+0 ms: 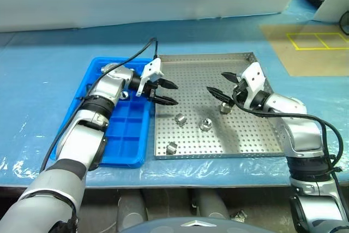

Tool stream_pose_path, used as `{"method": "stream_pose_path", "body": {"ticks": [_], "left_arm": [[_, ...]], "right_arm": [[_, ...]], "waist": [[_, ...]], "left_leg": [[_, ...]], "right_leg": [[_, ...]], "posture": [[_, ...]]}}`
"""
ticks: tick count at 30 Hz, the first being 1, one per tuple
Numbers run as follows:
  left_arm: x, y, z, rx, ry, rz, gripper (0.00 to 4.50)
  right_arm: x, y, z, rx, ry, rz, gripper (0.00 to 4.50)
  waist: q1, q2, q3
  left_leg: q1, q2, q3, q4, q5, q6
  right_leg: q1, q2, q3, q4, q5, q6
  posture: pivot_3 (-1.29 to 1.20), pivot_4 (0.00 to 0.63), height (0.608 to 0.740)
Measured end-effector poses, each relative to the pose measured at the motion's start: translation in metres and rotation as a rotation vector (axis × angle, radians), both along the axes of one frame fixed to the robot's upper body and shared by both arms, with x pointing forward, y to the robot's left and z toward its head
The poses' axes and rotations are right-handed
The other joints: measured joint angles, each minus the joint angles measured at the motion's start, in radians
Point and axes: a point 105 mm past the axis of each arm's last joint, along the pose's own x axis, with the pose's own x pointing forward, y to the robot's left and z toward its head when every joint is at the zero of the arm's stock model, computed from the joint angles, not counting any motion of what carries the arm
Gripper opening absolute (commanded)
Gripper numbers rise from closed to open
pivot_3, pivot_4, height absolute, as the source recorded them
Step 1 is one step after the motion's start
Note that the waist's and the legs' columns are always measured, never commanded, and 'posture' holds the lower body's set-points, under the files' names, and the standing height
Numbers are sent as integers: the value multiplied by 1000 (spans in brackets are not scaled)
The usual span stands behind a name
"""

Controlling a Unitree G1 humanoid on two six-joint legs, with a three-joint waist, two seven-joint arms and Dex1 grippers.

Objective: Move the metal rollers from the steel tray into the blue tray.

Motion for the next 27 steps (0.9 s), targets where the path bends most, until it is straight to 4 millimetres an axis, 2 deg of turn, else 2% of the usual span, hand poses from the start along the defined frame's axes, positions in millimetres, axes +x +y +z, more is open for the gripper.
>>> {"method": "stream_pose_path", "body": {"ticks": [4, 8, 20, 27], "left_arm": [[-5, -12, -8, 66, -70, -93, 3371], [-7, -12, -22, 157, -136, -154, 3371], [-14, -22, -25, 167, -150, -233, 3371], [-18, -19, -36, 226, -166, -268, 3371]], "right_arm": [[-4, -5, -3, 0, 5, -43, 3770], [-5, -8, -10, 4, 31, -69, 3770], [-5, -12, -9, -12, 28, -85, 3770], [-5, -13, -9, -16, 30, -88, 3770]], "waist": [[-4, 0, 0], [-5, 0, 0], [-3, 0, 0], [-4, 0, 0]], "left_leg": [[3, 0, 3, 1, -3, 4], [2, 0, 4, 2, -5, 8], [3, 0, 6, 2, -5, 8], [3, 0, 6, 2, -5, 9]], "right_leg": [[5, 0, 2, -6, 1, 1], [5, 0, 3, -7, 1, 1], [5, -1, 4, -7, 1, 1], [5, -1, 4, -7, 1, 1]], "posture": [[-529, 150, 740], [-534, 150, 740], [-529, 150, 740], [-536, 150, 740]]}}
